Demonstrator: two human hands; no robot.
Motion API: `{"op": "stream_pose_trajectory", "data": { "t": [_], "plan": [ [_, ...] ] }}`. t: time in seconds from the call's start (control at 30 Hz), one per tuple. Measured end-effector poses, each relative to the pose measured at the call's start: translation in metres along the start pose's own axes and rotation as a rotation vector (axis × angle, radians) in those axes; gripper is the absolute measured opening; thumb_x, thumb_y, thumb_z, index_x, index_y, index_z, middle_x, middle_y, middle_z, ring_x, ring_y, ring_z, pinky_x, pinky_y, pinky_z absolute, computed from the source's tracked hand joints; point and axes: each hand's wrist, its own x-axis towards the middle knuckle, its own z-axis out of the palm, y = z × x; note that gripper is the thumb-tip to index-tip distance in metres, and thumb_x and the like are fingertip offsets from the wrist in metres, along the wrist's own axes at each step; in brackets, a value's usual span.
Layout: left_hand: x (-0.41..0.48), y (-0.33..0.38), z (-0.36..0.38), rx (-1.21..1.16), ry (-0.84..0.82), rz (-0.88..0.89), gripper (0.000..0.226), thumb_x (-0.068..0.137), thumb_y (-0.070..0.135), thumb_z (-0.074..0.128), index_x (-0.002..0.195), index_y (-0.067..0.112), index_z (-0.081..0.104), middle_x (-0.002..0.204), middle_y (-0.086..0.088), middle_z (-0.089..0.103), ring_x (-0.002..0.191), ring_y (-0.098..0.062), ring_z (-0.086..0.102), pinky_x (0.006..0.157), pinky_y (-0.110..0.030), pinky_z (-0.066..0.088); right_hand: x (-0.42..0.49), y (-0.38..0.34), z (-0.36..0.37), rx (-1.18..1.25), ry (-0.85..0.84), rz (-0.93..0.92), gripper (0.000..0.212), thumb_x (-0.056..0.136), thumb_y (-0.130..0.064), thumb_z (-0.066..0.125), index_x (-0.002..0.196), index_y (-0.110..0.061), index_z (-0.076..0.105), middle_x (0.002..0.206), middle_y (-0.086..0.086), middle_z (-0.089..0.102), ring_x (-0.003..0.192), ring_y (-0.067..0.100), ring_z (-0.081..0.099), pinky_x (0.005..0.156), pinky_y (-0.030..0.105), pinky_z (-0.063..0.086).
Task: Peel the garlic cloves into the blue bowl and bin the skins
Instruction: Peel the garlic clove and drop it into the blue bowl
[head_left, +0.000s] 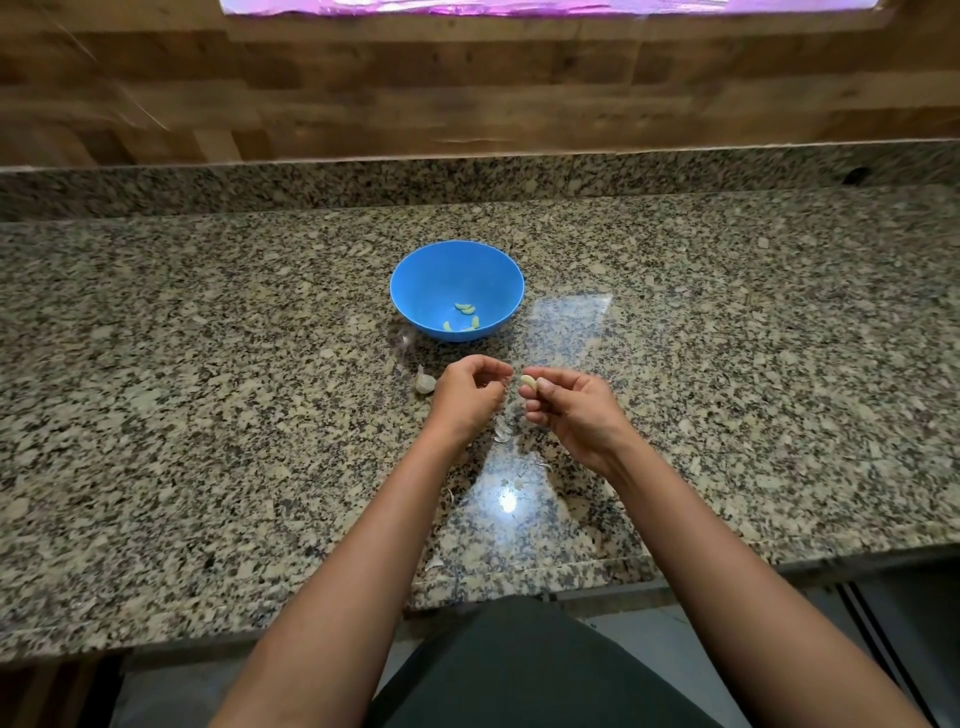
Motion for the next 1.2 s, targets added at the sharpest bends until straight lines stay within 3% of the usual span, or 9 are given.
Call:
{"op": "stream_pose_trajectory", "data": {
  "t": [0.2, 0.53, 0.7, 0.8, 1.0, 1.1, 1.2],
  "plan": [
    [-0.003, 0.002, 0.000, -0.144, -0.110, -0.067, 0.011, 0.088, 0.012, 0.064, 0.094, 0.004, 0.068, 0.088, -0.012, 0.069, 0.070, -0.012, 0.058, 0.064, -0.022, 0.050, -0.001, 0.002, -0.001, -0.047, 0.012, -0.003, 0.011, 0.093, 0.004, 0.046, 0.101, 0.003, 0.055, 0.075, 0.013, 0.062, 0.055, 0.013, 0.058, 0.054, 0.020, 0.052],
    [-0.005, 0.002, 0.001, -0.232, -0.133, -0.081, 0.012, 0.087, 0.009, 0.064, 0.093, -0.001, 0.066, 0.079, -0.007, 0.066, 0.069, -0.011, 0.060, 0.066, -0.022, 0.053, -0.004, 0.001, -0.004, -0.084, 0.025, -0.064, 0.012, 0.088, 0.006, 0.053, 0.094, 0.005, 0.063, 0.073, 0.010, 0.064, 0.058, 0.012, 0.058, 0.056, 0.018, 0.052],
    [-0.008, 0.005, 0.001, -0.270, -0.169, -0.089, 0.007, 0.088, 0.004, 0.060, 0.086, 0.000, 0.065, 0.074, -0.007, 0.064, 0.058, -0.008, 0.059, 0.055, -0.017, 0.051, -0.003, 0.000, -0.004, -0.089, 0.026, -0.047, 0.014, 0.090, 0.006, 0.049, 0.096, 0.007, 0.062, 0.065, 0.007, 0.064, 0.056, 0.012, 0.057, 0.054, 0.018, 0.051],
    [-0.007, 0.004, 0.003, -0.213, -0.165, -0.094, 0.005, 0.089, 0.005, 0.061, 0.084, 0.003, 0.062, 0.075, -0.007, 0.062, 0.059, -0.010, 0.058, 0.057, -0.019, 0.053, -0.004, -0.002, -0.003, -0.100, 0.003, -0.029, 0.015, 0.091, 0.004, 0.049, 0.097, 0.007, 0.062, 0.067, 0.008, 0.063, 0.057, 0.012, 0.056, 0.056, 0.019, 0.051],
    [-0.003, -0.003, 0.000, 0.036, 0.004, -0.056, 0.011, 0.084, 0.001, 0.060, 0.081, 0.012, 0.058, 0.081, -0.008, 0.062, 0.070, -0.020, 0.061, 0.075, -0.041, 0.057, -0.005, -0.002, -0.005, 0.029, 0.027, 0.033, 0.014, 0.093, 0.003, 0.048, 0.095, 0.006, 0.061, 0.083, 0.018, 0.062, 0.069, 0.023, 0.064, 0.064, 0.028, 0.059],
    [-0.005, 0.000, 0.000, 0.072, -0.010, -0.011, 0.014, 0.084, 0.005, 0.055, 0.078, 0.014, 0.064, 0.078, -0.005, 0.063, 0.069, -0.018, 0.057, 0.071, -0.038, 0.054, -0.005, -0.002, -0.006, 0.044, 0.050, 0.020, 0.013, 0.091, 0.004, 0.050, 0.096, 0.007, 0.061, 0.081, 0.017, 0.062, 0.067, 0.022, 0.065, 0.064, 0.029, 0.059],
    [-0.007, 0.007, 0.002, -0.042, -0.089, -0.004, 0.006, 0.085, 0.010, 0.063, 0.086, 0.011, 0.069, 0.084, -0.006, 0.068, 0.073, -0.014, 0.060, 0.071, -0.031, 0.053, -0.004, -0.003, -0.006, 0.005, 0.048, -0.007, 0.010, 0.088, 0.006, 0.054, 0.096, 0.005, 0.060, 0.081, 0.017, 0.064, 0.065, 0.019, 0.066, 0.067, 0.030, 0.059]
  ]
}}
